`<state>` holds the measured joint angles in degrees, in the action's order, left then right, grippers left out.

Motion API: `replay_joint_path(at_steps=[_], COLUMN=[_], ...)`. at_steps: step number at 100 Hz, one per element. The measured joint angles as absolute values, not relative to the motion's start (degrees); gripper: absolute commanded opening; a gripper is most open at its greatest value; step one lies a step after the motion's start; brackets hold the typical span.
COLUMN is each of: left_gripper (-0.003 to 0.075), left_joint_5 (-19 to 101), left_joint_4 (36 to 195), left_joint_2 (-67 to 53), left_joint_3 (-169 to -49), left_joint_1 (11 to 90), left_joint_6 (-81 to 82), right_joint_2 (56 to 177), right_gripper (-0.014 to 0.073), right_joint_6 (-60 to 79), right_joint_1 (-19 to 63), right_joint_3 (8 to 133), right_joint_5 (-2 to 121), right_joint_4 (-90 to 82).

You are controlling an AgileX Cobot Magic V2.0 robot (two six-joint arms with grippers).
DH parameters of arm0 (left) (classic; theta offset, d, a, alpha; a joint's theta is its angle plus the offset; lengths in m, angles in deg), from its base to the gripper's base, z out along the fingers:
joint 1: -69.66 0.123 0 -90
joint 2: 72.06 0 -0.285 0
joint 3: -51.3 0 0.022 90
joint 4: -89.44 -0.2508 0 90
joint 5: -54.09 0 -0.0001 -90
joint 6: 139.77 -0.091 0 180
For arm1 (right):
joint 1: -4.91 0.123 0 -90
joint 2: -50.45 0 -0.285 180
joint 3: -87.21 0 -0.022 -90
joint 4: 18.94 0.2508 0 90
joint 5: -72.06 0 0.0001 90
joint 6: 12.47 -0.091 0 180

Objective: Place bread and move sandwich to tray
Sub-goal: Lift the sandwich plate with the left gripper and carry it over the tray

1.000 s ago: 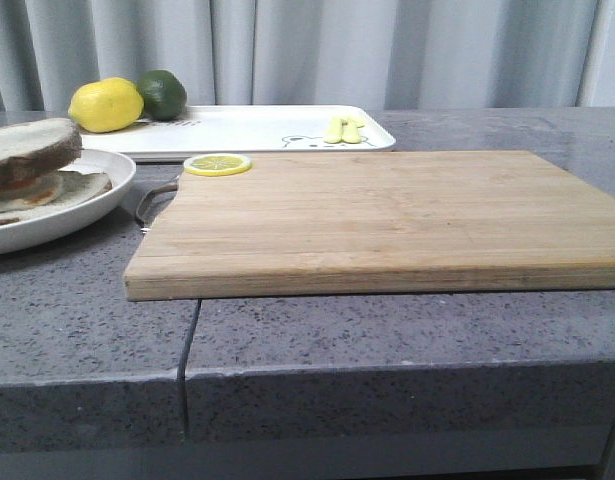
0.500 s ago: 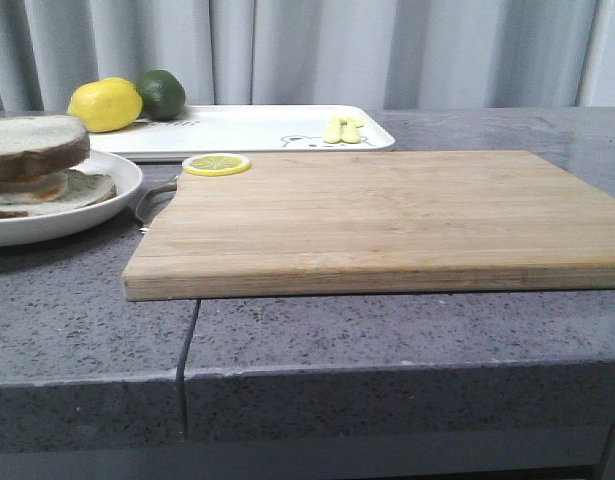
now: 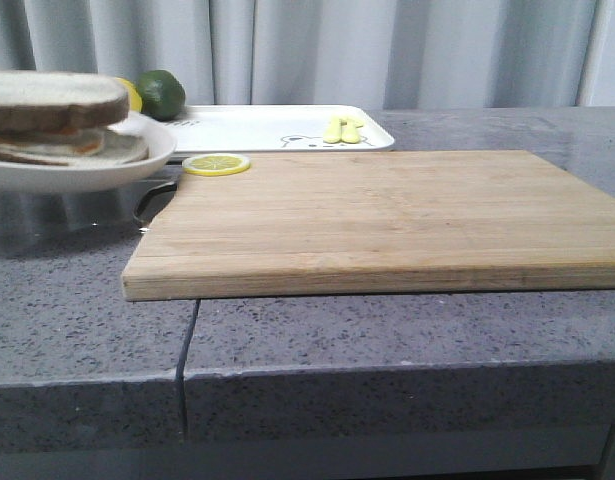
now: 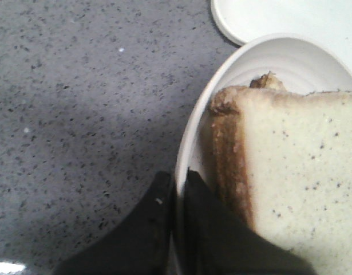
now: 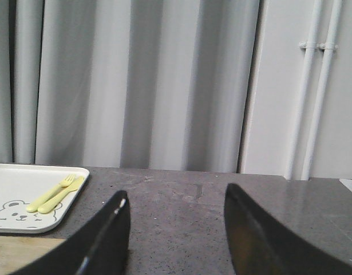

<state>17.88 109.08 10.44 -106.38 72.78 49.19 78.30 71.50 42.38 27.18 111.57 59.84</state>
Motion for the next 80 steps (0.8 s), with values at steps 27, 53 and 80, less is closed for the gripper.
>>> replay_joint_path(at_steps=[27,53,80], left_gripper=[-0.0019,-0.0019,-0.0019], left_joint_5=[18.36,18.74,17.03], left_joint_4=[113.17,123.94,127.32], left_joint_2=[10.44,15.99,26.99], left_joint_3=[-109.54,-116.29,-127.69], left_joint_1=[72.78,72.78,72.78], left_joint_6=[47.39,39.43,37.11], right_joint_2=[78.30,78.30,78.30], right_gripper=[0.0393,0.0393,0.0393], right_joint_6=[71.50,71.50,71.50], right_joint_1=[42.38,42.38,42.38], right_joint_3=[27.18,27.18,27.18], right_joint_5=[111.57,111.57,111.57], right_joint_4=[59.84,59.84,59.84])
